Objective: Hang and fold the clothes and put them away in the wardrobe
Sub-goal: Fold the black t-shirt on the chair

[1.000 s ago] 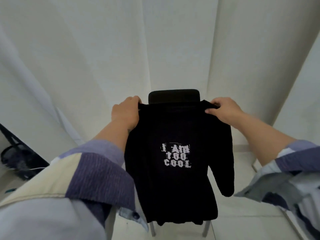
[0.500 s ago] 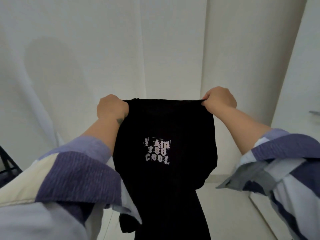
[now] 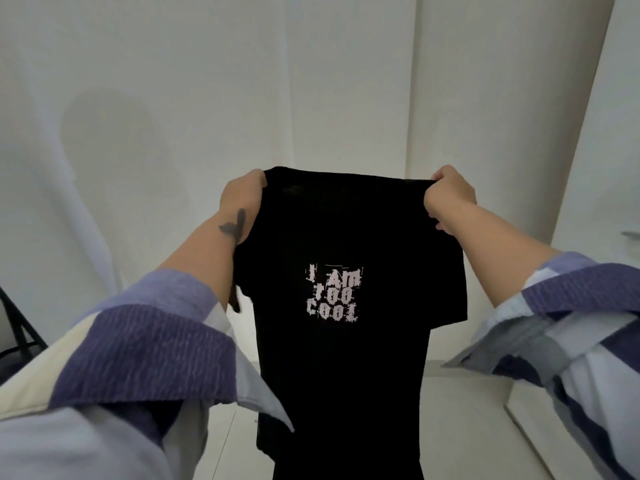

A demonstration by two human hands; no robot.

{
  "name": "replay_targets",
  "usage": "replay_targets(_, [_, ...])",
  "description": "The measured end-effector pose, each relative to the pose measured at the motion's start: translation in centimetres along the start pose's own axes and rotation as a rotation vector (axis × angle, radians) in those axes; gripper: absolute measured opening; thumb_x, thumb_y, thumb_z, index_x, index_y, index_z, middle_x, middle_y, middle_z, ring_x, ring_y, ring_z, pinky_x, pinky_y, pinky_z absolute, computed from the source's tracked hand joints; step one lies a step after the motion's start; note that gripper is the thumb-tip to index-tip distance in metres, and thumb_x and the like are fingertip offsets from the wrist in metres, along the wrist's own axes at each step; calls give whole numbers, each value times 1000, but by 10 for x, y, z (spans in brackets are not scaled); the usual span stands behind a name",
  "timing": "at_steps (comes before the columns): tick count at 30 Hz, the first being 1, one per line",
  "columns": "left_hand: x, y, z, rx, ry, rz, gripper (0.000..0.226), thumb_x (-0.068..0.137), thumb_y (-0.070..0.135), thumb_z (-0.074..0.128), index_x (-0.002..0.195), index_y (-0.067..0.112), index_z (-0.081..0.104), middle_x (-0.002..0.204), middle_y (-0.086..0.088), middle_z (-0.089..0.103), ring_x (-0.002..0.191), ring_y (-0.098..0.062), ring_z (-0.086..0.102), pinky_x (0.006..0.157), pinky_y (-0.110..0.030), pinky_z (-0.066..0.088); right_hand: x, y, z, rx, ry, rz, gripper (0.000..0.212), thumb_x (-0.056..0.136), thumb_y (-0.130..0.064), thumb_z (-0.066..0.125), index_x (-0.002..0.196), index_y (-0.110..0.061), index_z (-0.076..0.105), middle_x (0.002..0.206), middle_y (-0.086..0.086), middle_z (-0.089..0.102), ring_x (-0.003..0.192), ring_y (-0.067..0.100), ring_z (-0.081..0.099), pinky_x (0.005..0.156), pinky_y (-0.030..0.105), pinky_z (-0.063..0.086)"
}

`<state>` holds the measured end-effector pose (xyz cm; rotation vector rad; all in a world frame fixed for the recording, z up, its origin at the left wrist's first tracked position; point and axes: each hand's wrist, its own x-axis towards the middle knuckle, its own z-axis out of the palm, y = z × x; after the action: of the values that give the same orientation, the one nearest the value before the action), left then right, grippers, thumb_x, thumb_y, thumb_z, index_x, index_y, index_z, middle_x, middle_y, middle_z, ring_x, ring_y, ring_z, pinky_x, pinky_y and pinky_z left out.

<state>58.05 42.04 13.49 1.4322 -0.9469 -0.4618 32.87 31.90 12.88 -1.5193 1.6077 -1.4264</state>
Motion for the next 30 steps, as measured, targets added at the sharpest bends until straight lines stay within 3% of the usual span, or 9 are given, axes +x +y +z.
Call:
replay_targets(3, [-4,0,-4,-244,-135,-82,8,75,18,37,69,14,40,68,-4,43,57,-19,39,59,-32,37,-3,1,4,108,-16,77,35,86,-8,28,111,-15,51,95,1,46,72,19,42,59,28,35])
replay_targets(6, [-2,0,-6,-481,-295,-139,9,75,19,34,79,14,41,68,-1,39,57,-17,40,56,-27,37,-3,3,6,185,-116,-7,27,91,-12,27,104,-25,46,90,0,48,67,17,43,54,24,33])
replay_targets(10, [-5,1,-5,-465,-335,-199,38,88,24,29,108,7,57,87,-6,58,70,-19,58,60,-27,47,-9,-3,5,434,-337,19,22,98,-20,21,105,-33,37,82,-2,45,62,16,40,54,25,35])
replay_targets(13, [-6,1,-2,-458,-357,-203,42,90,24,28,106,9,64,96,-6,62,73,-19,60,63,-29,47,-9,-4,4,684,-454,124,25,97,-11,23,102,-31,38,83,0,49,59,17,42,58,31,38])
replay_targets(15, [-6,-2,-4,-435,-402,-198,36,90,24,33,104,9,63,85,-4,64,65,-18,61,57,-26,49,-8,-5,2,757,-470,160,26,98,-10,26,103,-30,41,80,0,52,55,16,46,53,26,40])
replay_targets(19, [-2,-9,-5,-337,-488,-200,29,87,12,42,108,4,59,81,-5,66,65,-19,67,57,-24,55,-7,-7,-4,648,-587,154,17,101,-20,34,98,-29,48,67,-2,54,41,13,53,44,19,45])
replay_targets(23, [1,-15,5,-361,-541,-207,28,90,9,37,105,4,60,75,-5,72,62,-18,70,53,-25,55,0,-5,-3,642,-702,164,23,101,-28,35,94,-23,56,64,-3,60,51,15,60,52,23,52])
replay_targets(26, [8,-28,18,-356,-553,-245,31,90,10,37,109,3,61,80,-7,72,67,-20,71,56,-26,57,6,6,10,617,-725,238,34,99,-25,35,81,-16,63,61,-2,64,54,16,64,54,25,55])
replay_targets(30, [26,-59,41,-312,-495,-326,30,89,12,41,108,1,62,87,-9,71,72,-22,71,62,-28,58,17,33,42,512,-672,264,29,96,-14,38,79,-11,62,55,-1,65,46,14,64,46,22,51])
